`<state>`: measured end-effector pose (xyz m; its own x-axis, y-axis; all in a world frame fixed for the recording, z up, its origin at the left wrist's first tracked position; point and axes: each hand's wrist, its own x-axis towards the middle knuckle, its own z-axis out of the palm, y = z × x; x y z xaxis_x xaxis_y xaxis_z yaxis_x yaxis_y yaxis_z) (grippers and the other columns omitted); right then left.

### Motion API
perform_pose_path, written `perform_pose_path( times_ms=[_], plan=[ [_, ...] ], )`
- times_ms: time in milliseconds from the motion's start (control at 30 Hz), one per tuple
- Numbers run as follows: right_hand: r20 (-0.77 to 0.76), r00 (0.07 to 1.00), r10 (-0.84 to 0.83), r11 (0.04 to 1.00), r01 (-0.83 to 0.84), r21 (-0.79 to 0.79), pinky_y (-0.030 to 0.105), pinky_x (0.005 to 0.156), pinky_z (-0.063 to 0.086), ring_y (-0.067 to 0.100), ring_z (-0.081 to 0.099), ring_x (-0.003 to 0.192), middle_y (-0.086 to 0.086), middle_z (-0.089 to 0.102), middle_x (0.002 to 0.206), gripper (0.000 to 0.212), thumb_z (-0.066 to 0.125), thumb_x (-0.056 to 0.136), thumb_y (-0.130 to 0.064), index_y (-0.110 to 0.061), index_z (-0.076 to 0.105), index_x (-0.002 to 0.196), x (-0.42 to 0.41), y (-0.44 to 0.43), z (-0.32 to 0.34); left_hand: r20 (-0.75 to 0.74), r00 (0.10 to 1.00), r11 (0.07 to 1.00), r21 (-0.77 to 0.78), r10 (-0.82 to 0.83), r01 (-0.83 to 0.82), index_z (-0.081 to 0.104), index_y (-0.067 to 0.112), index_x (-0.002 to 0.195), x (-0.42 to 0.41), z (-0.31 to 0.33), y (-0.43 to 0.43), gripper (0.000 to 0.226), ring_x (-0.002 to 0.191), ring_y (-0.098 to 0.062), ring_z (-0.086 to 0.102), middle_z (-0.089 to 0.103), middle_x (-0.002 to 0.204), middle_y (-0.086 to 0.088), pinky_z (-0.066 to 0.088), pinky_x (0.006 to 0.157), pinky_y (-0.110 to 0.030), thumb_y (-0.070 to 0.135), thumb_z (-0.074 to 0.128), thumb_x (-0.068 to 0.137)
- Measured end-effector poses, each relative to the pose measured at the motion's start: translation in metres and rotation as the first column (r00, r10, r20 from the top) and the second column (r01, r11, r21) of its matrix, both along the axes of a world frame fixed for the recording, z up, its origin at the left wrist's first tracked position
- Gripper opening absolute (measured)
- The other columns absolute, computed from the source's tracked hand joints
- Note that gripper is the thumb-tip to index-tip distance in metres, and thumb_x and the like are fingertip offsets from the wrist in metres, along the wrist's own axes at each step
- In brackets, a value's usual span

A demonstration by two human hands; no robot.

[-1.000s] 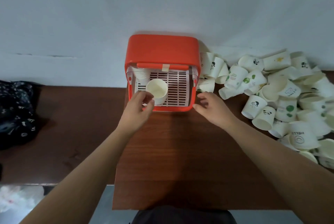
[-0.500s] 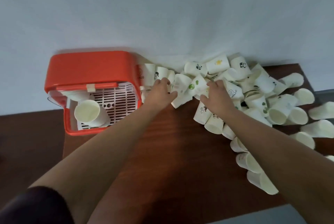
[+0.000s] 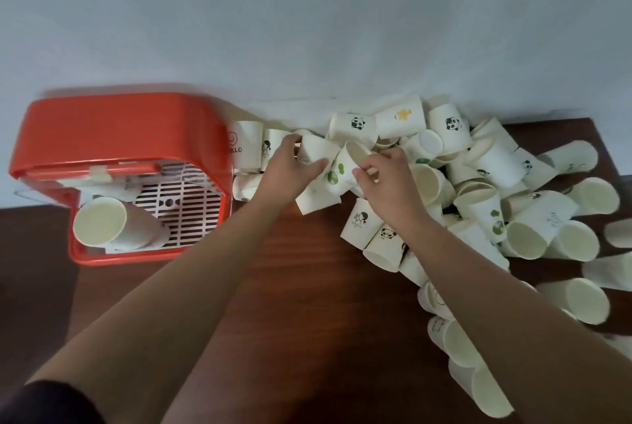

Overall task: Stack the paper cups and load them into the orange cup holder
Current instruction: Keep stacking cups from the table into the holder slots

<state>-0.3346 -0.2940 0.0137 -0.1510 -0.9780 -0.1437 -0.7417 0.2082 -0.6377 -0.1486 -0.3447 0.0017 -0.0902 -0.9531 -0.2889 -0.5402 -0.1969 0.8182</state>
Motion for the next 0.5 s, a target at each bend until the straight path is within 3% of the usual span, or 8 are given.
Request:
perform_pose_path(
  times_ms=[133,200,300,400,500],
  plan=[
    [0.113,0.994,0.005,1.0,-0.002,-0.021,0.026,0.097,0.046,0.009,0.054,0.116,-0.002,0.043,0.135,0.011,0.075,0.088,-0.03,-0.019,0.076,0.09,0.003,0.016,0.019,-0.135,0.99,0.999,0.02,0.035,-0.033,0.039,0.024,0.147,0.035,0.016,0.033,0.07,0.112,-0.012,0.06,0.055,0.131,0.005,0.05,0.072,-0.01,0.037,0.075,0.088],
    [0.139,0.99,0.003,1.0,-0.006,0.023,0.028,0.104,0.041,0.01,0.047,0.129,-0.001,0.045,0.14,0.008,0.076,0.087,-0.028,-0.02,0.076,0.085,0.011,0.022,0.027,-0.195,0.98,0.999,0.007,0.036,-0.035,0.038,0.031,0.147,0.058,0.025,0.053,0.07,0.111,-0.007,0.061,0.057,0.132,0.004,0.051,0.076,-0.009,0.037,0.075,0.088],
    [0.138,0.99,0.03,0.994,-0.043,0.097,0.034,0.104,0.04,0.014,0.051,0.125,-0.001,0.052,0.136,0.009,0.075,0.086,-0.029,-0.024,0.072,0.079,0.03,0.032,0.033,-0.299,0.954,1.0,0.012,0.021,-0.018,0.039,0.039,0.144,0.098,0.039,0.084,0.072,0.111,-0.01,0.064,0.059,0.128,0.002,0.057,0.085,-0.027,0.043,0.077,0.083],
    [0.166,0.981,0.101,0.986,-0.121,0.115,0.032,0.087,0.044,0.013,0.058,0.103,-0.009,0.061,0.113,0.017,0.074,0.084,-0.03,-0.029,0.064,0.069,0.063,0.041,0.038,-0.36,0.93,0.997,-0.004,0.073,-0.079,0.044,0.034,0.138,0.147,0.054,0.111,0.069,0.116,-0.024,0.062,0.062,0.127,-0.004,0.056,0.093,-0.049,0.041,0.078,0.078],
    [0.193,0.97,0.15,0.972,-0.18,0.15,0.02,0.074,0.042,0.011,0.055,0.101,-0.007,0.058,0.11,0.01,0.075,0.083,-0.028,-0.023,0.069,0.09,0.105,0.046,0.041,-0.388,0.903,0.977,-0.02,0.187,-0.211,0.048,0.029,0.13,0.204,0.07,0.127,0.064,0.117,-0.026,0.064,0.065,0.123,-0.006,0.056,0.094,-0.049,0.039,0.079,0.075]
  ],
)
